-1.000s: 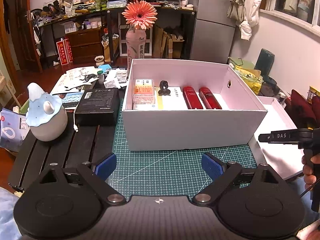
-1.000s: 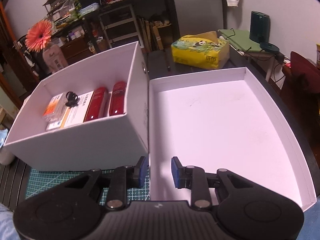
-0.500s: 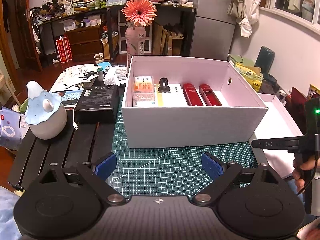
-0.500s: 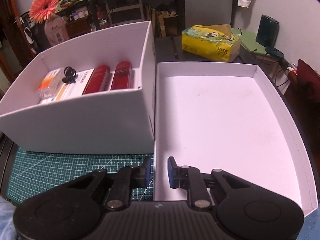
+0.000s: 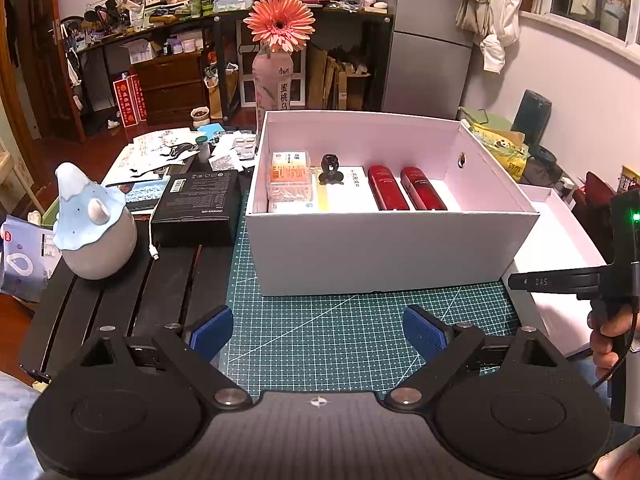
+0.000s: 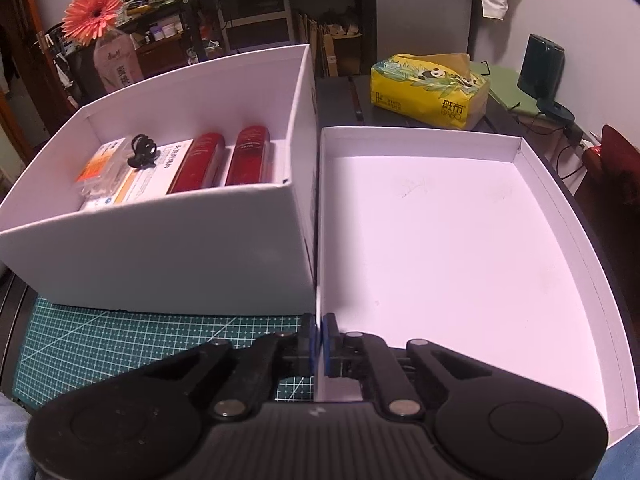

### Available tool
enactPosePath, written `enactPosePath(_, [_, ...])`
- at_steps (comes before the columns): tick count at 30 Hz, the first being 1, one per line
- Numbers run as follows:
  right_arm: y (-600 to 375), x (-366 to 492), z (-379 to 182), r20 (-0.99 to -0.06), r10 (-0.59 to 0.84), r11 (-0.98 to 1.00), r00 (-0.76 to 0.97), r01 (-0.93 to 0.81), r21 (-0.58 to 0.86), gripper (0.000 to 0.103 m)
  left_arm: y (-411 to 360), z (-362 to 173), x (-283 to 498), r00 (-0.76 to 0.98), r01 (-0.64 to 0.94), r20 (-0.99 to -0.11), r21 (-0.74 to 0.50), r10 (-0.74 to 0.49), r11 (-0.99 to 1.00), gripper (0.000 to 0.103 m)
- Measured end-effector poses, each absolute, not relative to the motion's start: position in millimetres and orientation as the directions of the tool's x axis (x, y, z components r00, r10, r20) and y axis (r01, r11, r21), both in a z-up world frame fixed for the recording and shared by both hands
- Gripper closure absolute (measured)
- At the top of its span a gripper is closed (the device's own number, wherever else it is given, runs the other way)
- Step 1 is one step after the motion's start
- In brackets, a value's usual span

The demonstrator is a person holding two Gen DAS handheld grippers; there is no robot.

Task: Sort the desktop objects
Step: 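Close the right gripper on the rim of the white lid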

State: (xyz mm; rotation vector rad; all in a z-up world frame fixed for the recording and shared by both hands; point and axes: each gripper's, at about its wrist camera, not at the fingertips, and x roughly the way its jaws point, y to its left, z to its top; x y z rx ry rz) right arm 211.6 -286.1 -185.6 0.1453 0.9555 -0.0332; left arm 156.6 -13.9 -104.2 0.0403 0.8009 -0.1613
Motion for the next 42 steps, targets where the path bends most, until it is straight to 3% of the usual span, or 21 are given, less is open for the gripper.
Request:
enactPosePath(18, [-316.4, 210.5, -186.4, -0.828, -0.049, 0.971, 0.558, 0.222, 0.093, 0.101, -15.1, -105.5, 156.1, 0.683, 0.159, -0.721, -0.012, -0.119, 0.987, 0.011])
enactPosePath(42, [-320.1, 225.4, -187.8, -0.810, -0.028, 0.973, 0.586, 0.203, 0.113, 0.093, -18.2, -107.1, 156.3, 0.681, 0.163, -0.724, 0.003, -0.110, 0.987, 0.011])
